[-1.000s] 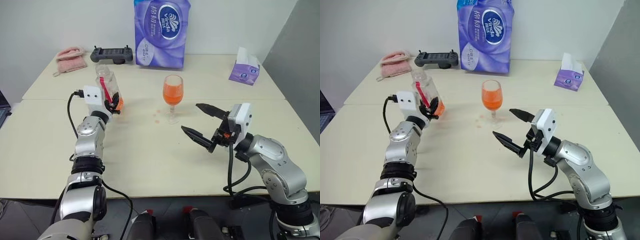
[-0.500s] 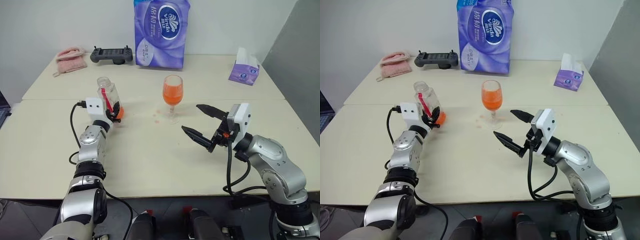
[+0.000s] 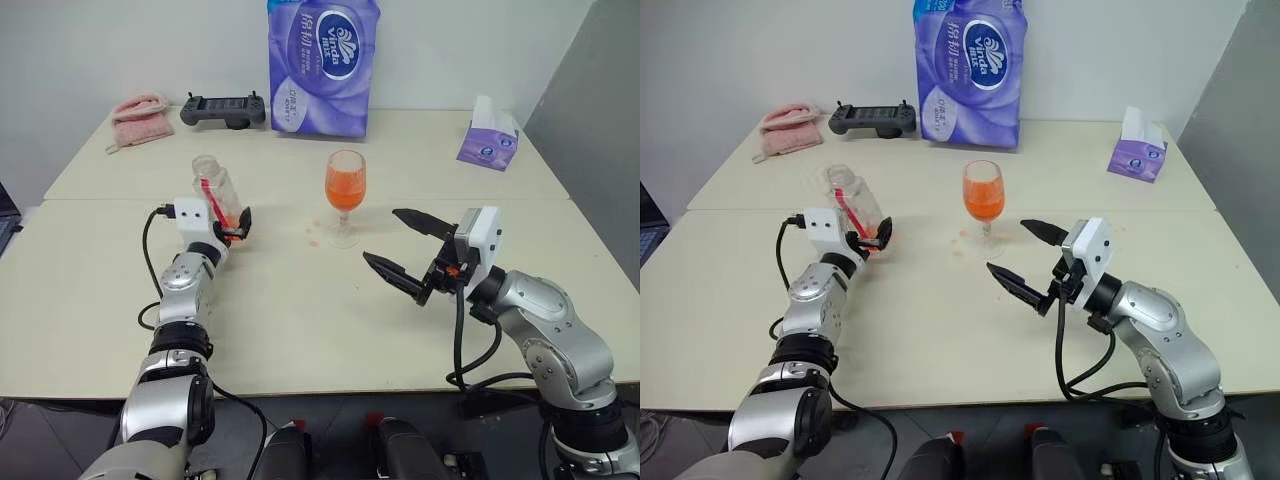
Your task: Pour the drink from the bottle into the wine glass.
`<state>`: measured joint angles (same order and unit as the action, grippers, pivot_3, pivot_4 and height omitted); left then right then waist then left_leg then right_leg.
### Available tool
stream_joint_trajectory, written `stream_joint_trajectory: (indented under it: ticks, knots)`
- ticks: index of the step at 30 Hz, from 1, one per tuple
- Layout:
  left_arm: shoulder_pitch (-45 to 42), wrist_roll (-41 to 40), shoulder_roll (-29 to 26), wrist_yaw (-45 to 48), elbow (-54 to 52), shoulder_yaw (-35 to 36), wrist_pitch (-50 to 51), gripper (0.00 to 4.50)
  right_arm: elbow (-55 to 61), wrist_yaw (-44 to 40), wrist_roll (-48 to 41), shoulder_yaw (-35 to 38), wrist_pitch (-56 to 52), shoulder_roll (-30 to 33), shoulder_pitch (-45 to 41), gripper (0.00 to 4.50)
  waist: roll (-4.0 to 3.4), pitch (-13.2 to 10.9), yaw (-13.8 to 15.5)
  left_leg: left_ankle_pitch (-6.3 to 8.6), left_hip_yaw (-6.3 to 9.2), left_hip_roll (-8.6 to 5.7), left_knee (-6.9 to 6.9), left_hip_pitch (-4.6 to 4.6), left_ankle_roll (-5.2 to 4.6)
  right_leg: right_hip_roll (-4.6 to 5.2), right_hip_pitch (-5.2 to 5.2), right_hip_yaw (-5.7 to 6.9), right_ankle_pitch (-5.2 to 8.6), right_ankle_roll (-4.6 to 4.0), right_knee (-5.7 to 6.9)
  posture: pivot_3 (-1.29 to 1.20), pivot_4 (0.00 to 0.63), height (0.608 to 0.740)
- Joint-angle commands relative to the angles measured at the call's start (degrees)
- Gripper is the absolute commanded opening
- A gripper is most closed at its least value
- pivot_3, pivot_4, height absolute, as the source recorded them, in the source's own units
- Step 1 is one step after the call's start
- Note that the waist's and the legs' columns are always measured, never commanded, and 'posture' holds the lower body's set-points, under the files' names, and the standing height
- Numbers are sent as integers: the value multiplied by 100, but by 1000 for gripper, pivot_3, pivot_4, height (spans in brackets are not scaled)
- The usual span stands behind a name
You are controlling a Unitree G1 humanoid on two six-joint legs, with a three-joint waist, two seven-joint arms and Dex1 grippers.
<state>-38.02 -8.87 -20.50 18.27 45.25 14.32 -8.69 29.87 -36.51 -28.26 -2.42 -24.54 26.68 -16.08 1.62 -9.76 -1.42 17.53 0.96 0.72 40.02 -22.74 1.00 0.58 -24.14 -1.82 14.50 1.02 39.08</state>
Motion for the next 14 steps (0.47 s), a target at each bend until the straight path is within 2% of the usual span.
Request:
stream_joint_trajectory:
  ticks: [1,5,9,14]
  knots:
    - [424,-16,-81,37,-870,-90,429,4480,343,107,130,214,-133,291,355,4500,0,0,2,0,2,0,0,-1,0,1,0,-2,0,0,0,0,150,740]
    - [1173,21,-49,-78,-2171,-257,1320,4480,365,771,520,379,-501,385,895,4500,0,2,3,0,-1,1,-3,-1,0,11,1,-10,0,0,-3,0,150,740]
    - [1879,-174,85,-311,-3802,-256,2283,4480,392,2030,885,684,-1288,-61,1128,4500,0,2,9,-1,2,2,-3,1,3,13,0,-10,0,0,4,0,150,740]
    - [2487,-108,429,-827,-5351,-375,3225,4480,643,2755,1217,759,-1732,-451,1273,4500,-1,4,33,-2,1,-2,-5,-1,4,19,1,-11,1,1,-1,0,150,740]
